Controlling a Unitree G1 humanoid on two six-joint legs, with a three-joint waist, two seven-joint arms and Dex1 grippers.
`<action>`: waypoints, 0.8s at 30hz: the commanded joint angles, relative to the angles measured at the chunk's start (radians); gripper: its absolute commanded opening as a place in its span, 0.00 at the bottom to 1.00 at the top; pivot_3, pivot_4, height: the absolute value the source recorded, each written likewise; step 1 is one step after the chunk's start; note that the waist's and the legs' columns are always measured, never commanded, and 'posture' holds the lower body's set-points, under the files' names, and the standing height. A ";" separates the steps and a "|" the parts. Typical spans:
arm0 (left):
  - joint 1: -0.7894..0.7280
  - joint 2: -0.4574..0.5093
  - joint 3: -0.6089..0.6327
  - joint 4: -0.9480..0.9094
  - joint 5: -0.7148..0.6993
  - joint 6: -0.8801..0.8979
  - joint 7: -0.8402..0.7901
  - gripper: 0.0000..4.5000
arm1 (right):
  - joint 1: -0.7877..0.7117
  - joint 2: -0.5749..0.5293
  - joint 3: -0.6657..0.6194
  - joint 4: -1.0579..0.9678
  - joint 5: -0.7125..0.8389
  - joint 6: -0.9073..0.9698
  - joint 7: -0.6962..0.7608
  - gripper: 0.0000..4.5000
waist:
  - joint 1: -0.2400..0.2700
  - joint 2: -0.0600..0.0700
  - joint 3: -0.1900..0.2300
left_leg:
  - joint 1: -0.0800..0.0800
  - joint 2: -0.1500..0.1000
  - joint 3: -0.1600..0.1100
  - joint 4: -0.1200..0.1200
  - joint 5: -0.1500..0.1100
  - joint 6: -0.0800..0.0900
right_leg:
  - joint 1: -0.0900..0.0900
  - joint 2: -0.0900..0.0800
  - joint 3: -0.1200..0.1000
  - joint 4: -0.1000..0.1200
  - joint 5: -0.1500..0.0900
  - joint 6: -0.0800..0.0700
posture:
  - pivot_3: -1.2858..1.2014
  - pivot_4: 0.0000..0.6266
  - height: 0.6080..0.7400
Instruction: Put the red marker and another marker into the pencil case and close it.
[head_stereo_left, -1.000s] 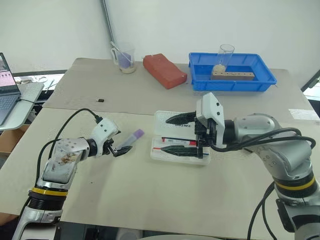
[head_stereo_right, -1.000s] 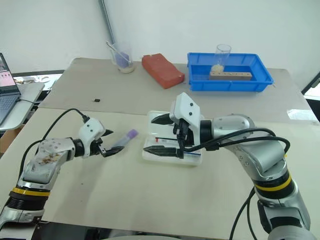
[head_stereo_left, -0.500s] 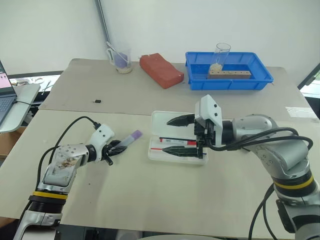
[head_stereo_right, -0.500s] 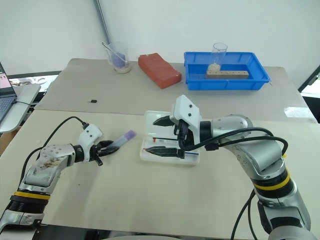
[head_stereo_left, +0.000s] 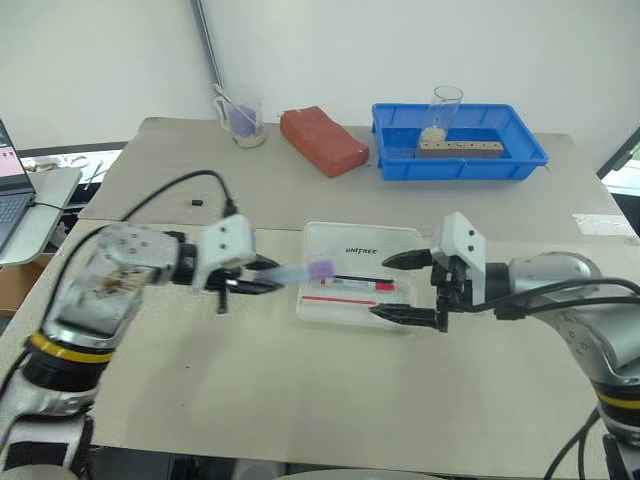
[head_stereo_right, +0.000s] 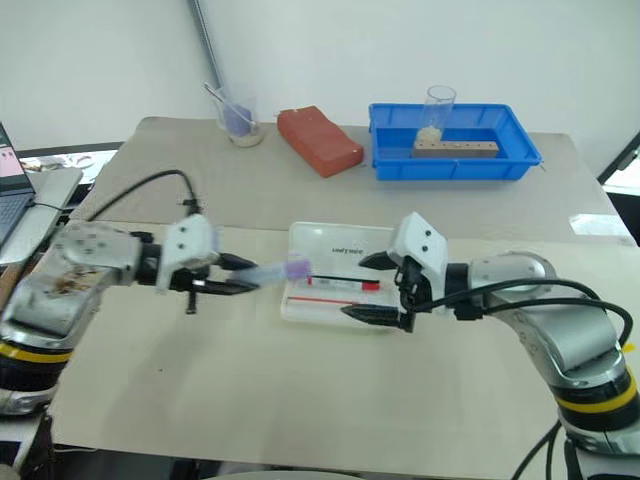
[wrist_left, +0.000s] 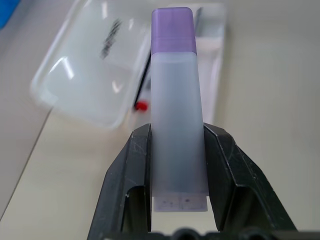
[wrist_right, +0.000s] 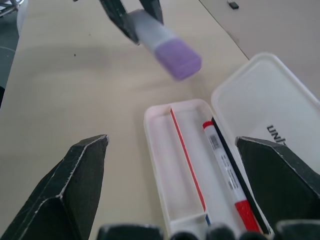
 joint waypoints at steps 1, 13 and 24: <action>-0.051 -0.060 -0.115 0.030 0.087 -0.102 0.002 0.21 | 0.032 -0.022 -0.047 -0.021 -0.023 -0.036 -0.008 1.00 | -0.001 0.000 0.000 | 0.000 0.000 0.000 0.000 0.000 0.000 | 0.000 0.000 0.001 0.000 0.000 0.000 | 0.52 0.24 1.00; -0.091 -0.194 -0.224 0.248 0.239 -0.282 0.036 0.21 | 0.131 -0.012 -0.131 -0.075 0.002 0.003 -0.083 1.00 | -0.012 0.000 0.000 | -0.001 -0.001 -0.004 0.002 0.000 0.000 | 0.000 0.003 0.002 0.001 0.000 0.001 | 0.52 0.24 1.00; -0.091 -0.203 -0.215 0.278 0.263 -0.266 0.042 0.50 | 0.139 -0.020 -0.131 -0.061 0.001 -0.013 -0.096 1.00 | -0.010 0.000 0.000 | -0.001 -0.001 -0.005 0.003 0.000 0.000 | 0.001 0.003 0.001 0.001 0.000 0.001 | 0.52 0.24 1.00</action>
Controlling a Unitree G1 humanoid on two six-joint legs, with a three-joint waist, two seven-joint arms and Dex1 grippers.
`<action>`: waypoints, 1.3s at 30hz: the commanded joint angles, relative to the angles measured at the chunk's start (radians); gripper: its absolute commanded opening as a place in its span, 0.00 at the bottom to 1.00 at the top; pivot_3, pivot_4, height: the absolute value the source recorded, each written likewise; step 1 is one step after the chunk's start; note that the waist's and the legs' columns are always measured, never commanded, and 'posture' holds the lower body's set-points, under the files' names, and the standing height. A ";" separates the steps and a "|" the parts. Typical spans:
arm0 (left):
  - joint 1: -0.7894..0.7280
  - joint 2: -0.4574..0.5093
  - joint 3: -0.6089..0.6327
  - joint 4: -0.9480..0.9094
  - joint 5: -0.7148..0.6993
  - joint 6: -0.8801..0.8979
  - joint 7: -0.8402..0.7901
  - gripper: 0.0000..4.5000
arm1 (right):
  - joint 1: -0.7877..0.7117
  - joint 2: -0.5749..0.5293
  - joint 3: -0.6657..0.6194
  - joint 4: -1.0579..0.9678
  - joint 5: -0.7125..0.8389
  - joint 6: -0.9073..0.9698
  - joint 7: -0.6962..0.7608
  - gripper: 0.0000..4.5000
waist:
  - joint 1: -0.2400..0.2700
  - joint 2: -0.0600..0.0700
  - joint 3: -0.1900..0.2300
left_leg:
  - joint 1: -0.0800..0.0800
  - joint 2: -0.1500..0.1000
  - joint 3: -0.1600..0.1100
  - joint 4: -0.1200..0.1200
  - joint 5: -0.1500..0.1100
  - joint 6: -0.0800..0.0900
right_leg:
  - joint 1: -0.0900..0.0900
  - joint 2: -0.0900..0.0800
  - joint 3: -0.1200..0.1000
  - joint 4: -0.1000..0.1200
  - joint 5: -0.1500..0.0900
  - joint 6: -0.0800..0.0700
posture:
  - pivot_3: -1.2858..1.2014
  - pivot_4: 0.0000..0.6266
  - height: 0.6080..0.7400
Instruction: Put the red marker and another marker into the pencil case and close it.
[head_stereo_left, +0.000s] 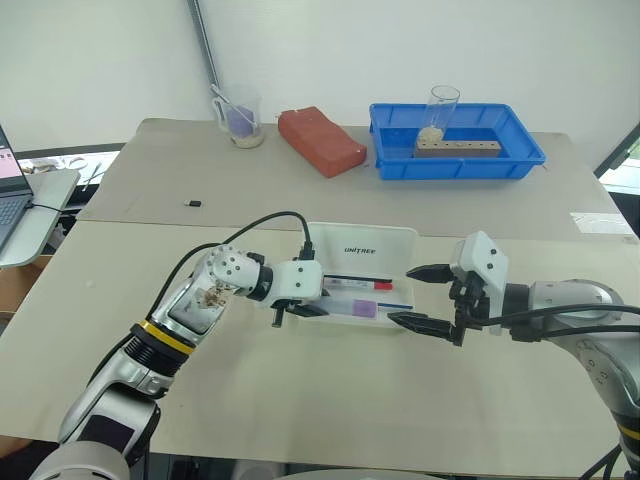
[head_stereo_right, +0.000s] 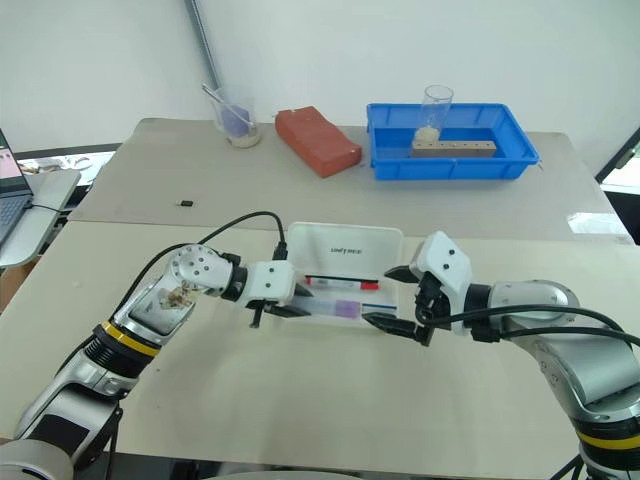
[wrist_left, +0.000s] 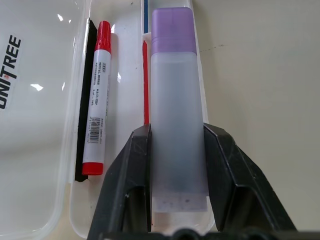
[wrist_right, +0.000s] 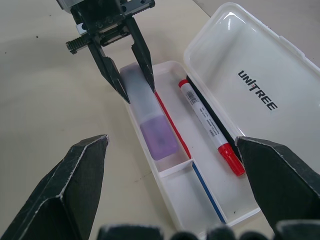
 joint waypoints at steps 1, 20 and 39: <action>-0.027 -0.005 0.024 -0.002 0.005 -0.001 0.010 0.61 | -0.013 -0.009 -0.031 -0.006 -0.002 -0.020 0.000 1.00 | 0.000 0.000 0.000 | 0.000 0.000 0.000 0.000 0.000 0.000 | 0.000 0.000 0.000 0.000 0.000 0.000 | 0.52 0.24 1.00; -0.161 -0.075 0.177 -0.240 -0.278 0.140 -0.039 0.97 | -0.078 -0.178 0.049 0.740 -0.340 -0.477 0.285 1.00 | 0.008 0.003 0.002 | 0.000 0.000 0.000 0.006 -0.001 0.001 | 0.003 0.000 0.000 0.000 0.000 0.001 | 0.52 0.24 1.00; -0.157 -0.052 0.188 -0.339 -0.339 0.211 0.004 1.00 | -0.310 -0.086 0.145 1.155 -0.524 -0.621 0.379 0.44 | -0.004 0.008 0.004 | 0.008 -0.002 -0.001 0.011 -0.004 0.005 | 0.018 -0.001 0.000 -0.005 -0.002 0.004 | 0.52 0.24 1.00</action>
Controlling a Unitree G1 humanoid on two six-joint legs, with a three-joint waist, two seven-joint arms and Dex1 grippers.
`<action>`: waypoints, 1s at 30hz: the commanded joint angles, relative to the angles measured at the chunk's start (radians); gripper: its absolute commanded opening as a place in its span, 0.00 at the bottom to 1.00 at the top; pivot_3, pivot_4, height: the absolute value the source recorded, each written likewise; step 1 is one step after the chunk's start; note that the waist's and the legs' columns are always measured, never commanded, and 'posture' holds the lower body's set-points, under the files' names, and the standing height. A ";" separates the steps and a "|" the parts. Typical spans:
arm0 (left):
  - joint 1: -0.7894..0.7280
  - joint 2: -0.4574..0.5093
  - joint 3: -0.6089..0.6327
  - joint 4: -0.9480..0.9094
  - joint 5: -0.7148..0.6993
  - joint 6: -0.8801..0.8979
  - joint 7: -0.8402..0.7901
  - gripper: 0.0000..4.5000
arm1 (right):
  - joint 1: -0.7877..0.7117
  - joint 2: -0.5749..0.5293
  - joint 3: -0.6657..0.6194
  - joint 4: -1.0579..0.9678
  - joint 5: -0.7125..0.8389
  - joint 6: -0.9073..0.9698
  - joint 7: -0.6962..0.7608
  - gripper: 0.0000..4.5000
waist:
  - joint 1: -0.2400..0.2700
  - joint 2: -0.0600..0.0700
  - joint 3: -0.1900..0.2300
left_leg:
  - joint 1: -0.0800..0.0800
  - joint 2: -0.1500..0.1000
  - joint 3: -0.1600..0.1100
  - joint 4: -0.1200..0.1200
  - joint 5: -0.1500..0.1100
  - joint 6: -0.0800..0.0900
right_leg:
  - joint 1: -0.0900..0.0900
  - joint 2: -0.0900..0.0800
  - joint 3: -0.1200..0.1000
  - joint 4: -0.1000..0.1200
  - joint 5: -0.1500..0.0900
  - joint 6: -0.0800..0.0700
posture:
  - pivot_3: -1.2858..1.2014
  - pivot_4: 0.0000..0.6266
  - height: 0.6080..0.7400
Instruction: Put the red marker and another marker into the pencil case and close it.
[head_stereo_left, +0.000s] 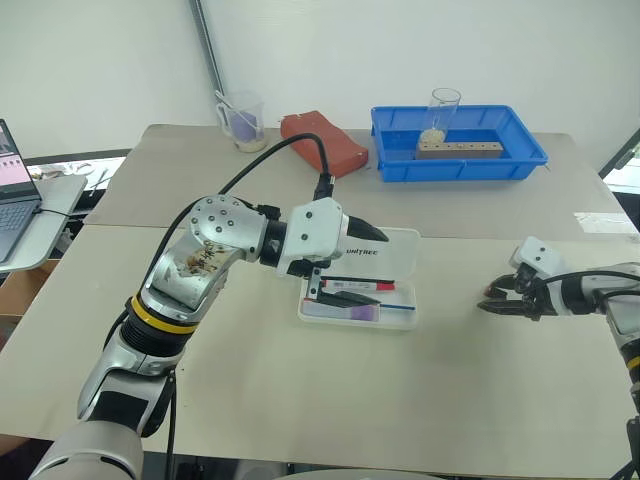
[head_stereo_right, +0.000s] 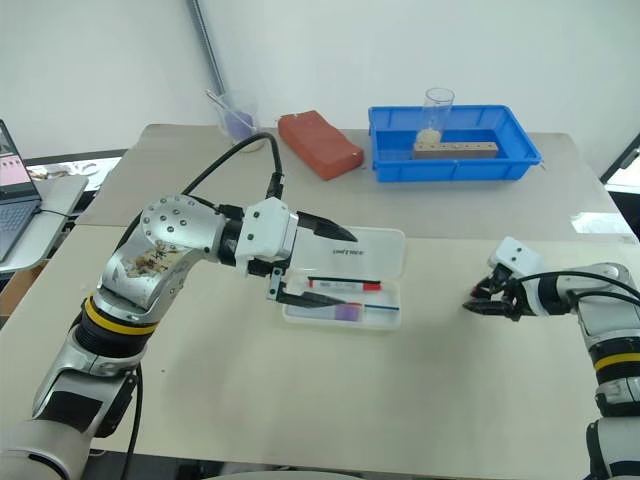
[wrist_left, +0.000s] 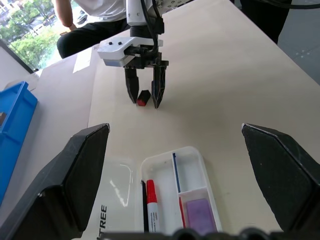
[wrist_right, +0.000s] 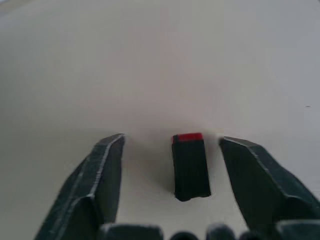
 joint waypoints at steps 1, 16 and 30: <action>-0.017 0.010 0.031 -0.051 -0.025 0.021 0.018 1.00 | -0.027 -0.004 -0.021 0.016 -0.011 -0.021 0.006 0.37 | 0.000 0.000 0.000 | 0.000 0.000 0.000 0.000 0.000 0.000 | 0.000 0.000 0.000 0.000 0.000 0.000 | 0.52 0.24 1.00; 0.128 0.206 0.068 -0.141 -0.131 0.133 -0.083 1.00 | -0.029 0.107 0.062 -0.642 0.123 0.264 0.063 0.06 | -0.007 0.005 0.003 | 0.000 0.000 -0.003 -0.001 0.000 0.000 | -0.001 0.002 0.000 0.002 -0.001 0.000 | 0.52 0.24 1.00; 0.212 0.275 0.068 -0.205 -0.122 0.141 -0.043 1.00 | -0.016 0.124 0.194 -0.627 0.054 0.197 0.087 0.06 | 0.017 0.002 0.005 | -0.002 -0.003 -0.004 -0.001 0.000 0.000 | -0.002 -0.002 -0.001 -0.002 -0.001 0.000 | 0.52 0.24 1.00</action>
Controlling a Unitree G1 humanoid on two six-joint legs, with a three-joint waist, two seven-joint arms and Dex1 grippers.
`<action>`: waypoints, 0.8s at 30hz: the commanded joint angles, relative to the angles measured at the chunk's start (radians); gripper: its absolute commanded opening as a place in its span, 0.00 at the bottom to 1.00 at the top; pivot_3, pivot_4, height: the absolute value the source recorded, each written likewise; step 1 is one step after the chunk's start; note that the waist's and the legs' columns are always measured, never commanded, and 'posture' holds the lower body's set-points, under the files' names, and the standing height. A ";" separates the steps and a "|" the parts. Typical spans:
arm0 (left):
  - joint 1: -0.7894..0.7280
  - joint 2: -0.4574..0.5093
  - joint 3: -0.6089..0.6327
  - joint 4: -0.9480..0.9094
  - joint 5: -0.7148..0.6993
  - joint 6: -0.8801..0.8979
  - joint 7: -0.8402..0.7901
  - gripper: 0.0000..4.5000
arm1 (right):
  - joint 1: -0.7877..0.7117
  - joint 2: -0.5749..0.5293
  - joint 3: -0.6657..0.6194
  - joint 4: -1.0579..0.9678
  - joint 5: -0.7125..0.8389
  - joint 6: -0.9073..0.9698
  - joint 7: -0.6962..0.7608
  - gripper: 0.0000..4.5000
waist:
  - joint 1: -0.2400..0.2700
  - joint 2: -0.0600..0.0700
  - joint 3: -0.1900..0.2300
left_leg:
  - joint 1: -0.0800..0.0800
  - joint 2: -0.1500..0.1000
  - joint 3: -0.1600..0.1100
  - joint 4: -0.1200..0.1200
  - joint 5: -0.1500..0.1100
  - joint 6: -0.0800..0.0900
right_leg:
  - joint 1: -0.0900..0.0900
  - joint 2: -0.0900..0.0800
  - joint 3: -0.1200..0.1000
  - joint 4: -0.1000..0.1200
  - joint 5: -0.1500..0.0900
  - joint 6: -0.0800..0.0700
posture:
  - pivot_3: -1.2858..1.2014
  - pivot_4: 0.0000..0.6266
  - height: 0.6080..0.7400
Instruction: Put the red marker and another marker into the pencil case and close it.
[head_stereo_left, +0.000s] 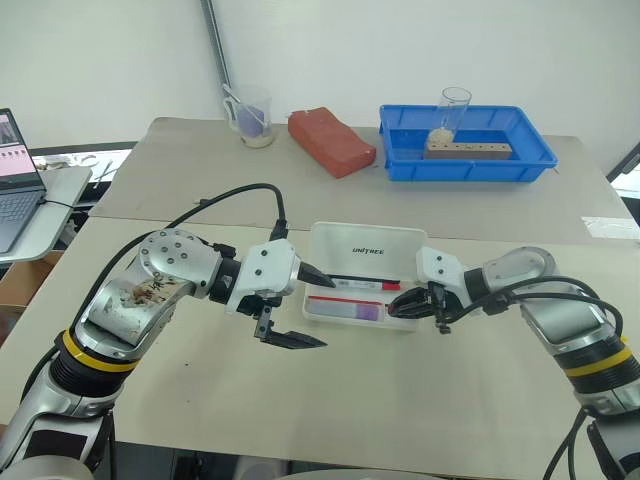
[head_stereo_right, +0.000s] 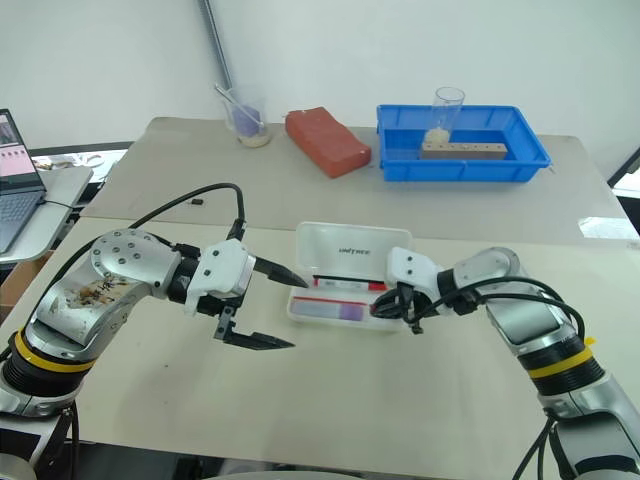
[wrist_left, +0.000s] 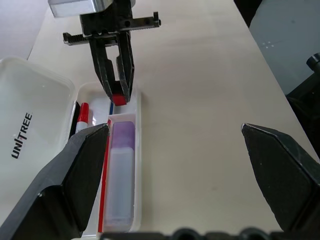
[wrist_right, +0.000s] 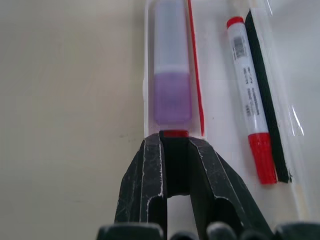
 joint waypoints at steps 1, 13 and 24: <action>0.009 0.011 0.021 -0.034 -0.003 -0.005 0.014 1.00 | -0.009 -0.008 -0.003 0.017 -0.014 -0.045 0.019 0.06 | -0.001 0.000 0.000 | 0.000 0.000 0.000 0.000 0.000 0.000 | 0.001 0.000 0.000 0.000 0.000 0.000 | 0.52 0.24 1.00; -0.007 -0.004 0.008 -0.016 0.006 -0.016 0.027 1.00 | -0.006 0.002 -0.032 0.029 -0.006 -0.051 0.022 0.66 | -0.004 0.000 0.000 | 0.000 0.000 -0.001 0.000 0.000 0.000 | 0.001 0.001 0.000 0.001 0.000 0.000 | 0.52 0.24 1.00; -0.198 -0.180 0.106 0.322 0.057 0.002 0.264 1.00 | 0.050 -0.026 -0.289 -0.266 0.243 0.275 -0.101 1.00 | 0.003 -0.001 0.000 | -0.001 0.000 -0.004 0.001 0.000 0.000 | 0.000 0.001 -0.002 0.001 0.000 0.000 | 0.52 0.24 1.00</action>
